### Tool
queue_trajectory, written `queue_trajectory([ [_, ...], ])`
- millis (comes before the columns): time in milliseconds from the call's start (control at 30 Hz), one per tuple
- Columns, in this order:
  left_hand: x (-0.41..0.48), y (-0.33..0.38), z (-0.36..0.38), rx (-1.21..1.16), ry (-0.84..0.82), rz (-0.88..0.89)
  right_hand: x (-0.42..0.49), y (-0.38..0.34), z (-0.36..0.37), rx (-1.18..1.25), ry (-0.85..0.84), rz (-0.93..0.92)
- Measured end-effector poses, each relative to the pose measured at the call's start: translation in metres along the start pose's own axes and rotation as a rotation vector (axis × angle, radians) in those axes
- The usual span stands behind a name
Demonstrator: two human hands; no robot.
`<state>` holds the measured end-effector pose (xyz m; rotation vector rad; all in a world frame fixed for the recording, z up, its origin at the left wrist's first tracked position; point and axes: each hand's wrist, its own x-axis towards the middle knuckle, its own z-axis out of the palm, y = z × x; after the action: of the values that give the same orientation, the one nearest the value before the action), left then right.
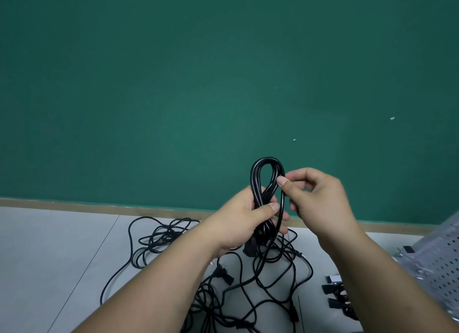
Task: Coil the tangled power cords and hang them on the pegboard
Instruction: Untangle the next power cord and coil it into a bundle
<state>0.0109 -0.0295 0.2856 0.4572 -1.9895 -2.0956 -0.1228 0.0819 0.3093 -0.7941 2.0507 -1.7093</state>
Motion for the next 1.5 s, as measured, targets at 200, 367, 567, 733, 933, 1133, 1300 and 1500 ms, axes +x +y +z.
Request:
queue_trajectory([
  [200, 0.002, -0.004, 0.001, 0.131, 0.015, 0.006, -0.003, -0.006, 0.003, 0.189, -0.153, 0.076],
  [367, 0.005, -0.006, 0.005, 0.377, 0.077, 0.011, 0.0, -0.005, 0.009, -0.008, -0.146, 0.023],
  [567, -0.004, -0.001, 0.016, 0.695, 0.071, 0.026, 0.001, 0.002, 0.006, -0.207, -0.126, -0.078],
  [733, -0.005, -0.008, 0.013, 0.711, 0.097, 0.093, 0.009, 0.006, 0.005, -0.108, -0.105, -0.003],
  [933, -0.007, -0.008, 0.011, 0.491, -0.031, 0.046, 0.015, 0.008, -0.009, -0.131, -0.294, -0.075],
  [1133, -0.01, -0.011, 0.006, 0.559, -0.029, 0.021, 0.011, 0.005, -0.012, -0.469, -0.294, -0.198],
  [1300, -0.012, -0.01, 0.006, 0.431, -0.033, 0.016, 0.007, 0.002, -0.006, -0.5, -0.251, -0.279],
  [1500, -0.019, 0.001, 0.008, 0.133, -0.16, -0.019, 0.01, 0.01, -0.007, -0.304, -0.266, -0.303],
])
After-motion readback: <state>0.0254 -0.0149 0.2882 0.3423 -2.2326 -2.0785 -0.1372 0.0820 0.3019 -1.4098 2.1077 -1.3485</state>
